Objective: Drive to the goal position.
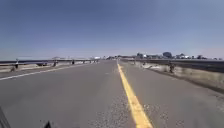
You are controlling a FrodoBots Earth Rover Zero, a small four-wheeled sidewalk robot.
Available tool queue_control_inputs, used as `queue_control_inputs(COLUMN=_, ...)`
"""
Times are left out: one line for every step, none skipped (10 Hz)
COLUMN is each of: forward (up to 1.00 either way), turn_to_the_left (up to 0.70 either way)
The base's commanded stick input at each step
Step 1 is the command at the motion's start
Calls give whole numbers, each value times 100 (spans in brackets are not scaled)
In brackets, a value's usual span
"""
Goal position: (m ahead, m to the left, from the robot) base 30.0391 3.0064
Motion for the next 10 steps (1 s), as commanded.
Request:
queue_control_inputs(forward=85, turn_to_the_left=0)
queue_control_inputs(forward=85, turn_to_the_left=0)
queue_control_inputs(forward=85, turn_to_the_left=0)
queue_control_inputs(forward=85, turn_to_the_left=0)
queue_control_inputs(forward=85, turn_to_the_left=0)
queue_control_inputs(forward=85, turn_to_the_left=0)
queue_control_inputs(forward=85, turn_to_the_left=0)
queue_control_inputs(forward=85, turn_to_the_left=0)
queue_control_inputs(forward=85, turn_to_the_left=0)
queue_control_inputs(forward=85, turn_to_the_left=0)
